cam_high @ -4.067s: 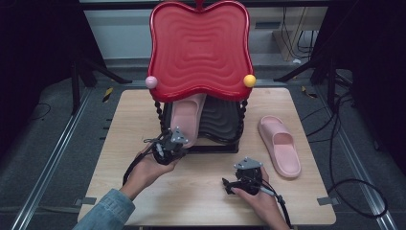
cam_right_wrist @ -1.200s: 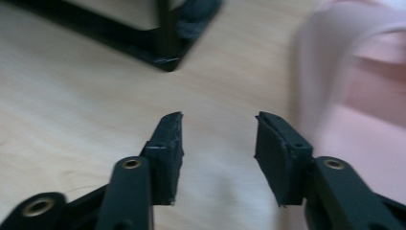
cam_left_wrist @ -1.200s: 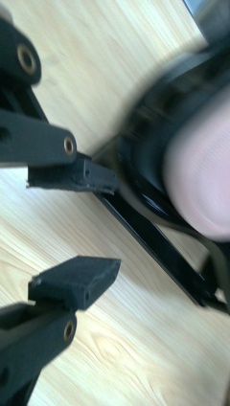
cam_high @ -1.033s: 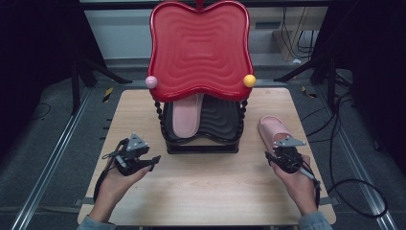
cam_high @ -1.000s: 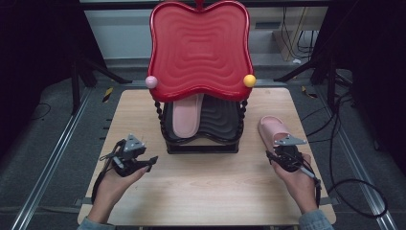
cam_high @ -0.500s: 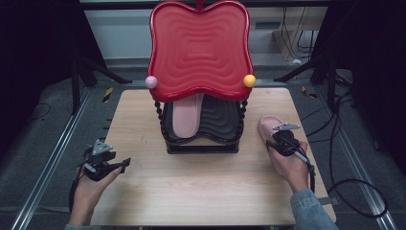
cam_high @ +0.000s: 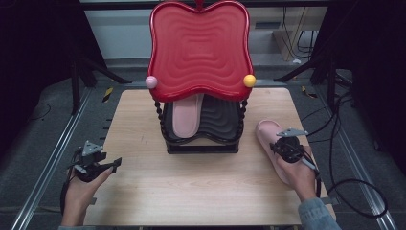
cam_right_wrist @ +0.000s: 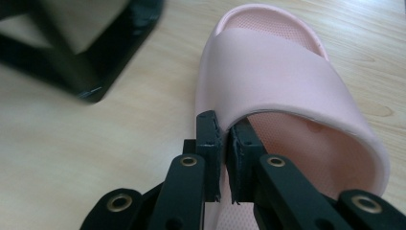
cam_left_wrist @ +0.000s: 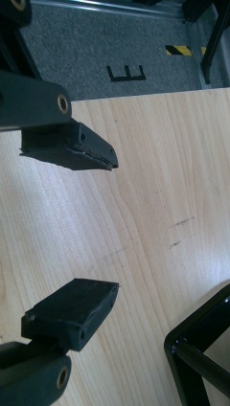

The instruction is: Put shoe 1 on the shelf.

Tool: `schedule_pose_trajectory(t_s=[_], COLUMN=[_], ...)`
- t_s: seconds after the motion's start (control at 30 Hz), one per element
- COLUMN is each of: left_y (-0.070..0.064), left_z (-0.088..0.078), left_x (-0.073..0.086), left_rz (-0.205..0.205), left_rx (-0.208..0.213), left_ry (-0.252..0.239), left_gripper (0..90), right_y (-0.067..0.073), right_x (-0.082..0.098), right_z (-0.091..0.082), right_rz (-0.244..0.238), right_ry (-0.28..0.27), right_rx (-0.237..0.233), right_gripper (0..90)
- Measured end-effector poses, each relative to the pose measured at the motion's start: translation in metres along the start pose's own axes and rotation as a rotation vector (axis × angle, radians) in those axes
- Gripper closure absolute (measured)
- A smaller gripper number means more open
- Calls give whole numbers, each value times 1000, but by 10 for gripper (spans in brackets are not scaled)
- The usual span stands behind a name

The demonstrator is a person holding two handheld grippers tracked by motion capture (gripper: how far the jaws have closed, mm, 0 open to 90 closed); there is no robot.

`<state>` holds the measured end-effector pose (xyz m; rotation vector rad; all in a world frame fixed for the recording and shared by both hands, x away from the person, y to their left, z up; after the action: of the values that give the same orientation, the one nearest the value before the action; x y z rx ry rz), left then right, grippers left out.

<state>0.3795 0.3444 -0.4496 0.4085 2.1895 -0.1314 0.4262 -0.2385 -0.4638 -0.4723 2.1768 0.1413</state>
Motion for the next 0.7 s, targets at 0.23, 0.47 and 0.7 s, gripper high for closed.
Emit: schedule_pose_trajectory(t_s=[0.23,0.47,0.7], left_y=[0,2,2], left_z=[1,1,1], left_x=[2,4,3], left_rz=[4,2,3], left_rx=[-4,-5,-5], left_ry=[9,14,10], left_gripper=[352,348,348], right_y=[32,66,83], right_x=[16,20,21], right_z=[-44,-54,-59], right_rz=[-84,-143,-184], right_ry=[-20,-29,1], right_rx=[-117,-207,-233], right_gripper=[850,849,849])
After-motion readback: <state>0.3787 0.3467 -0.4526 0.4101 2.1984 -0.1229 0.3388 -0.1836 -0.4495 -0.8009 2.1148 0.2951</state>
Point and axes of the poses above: each handheld gripper's, and its own axes: z roughly forward along the jaws, x roughly out of its underside, y roughly to its left, the point moved 3 cm from there along z, roughly forward along the jaws, and after that the axes turned 6 degrees about -y, right-handed, at the moved point
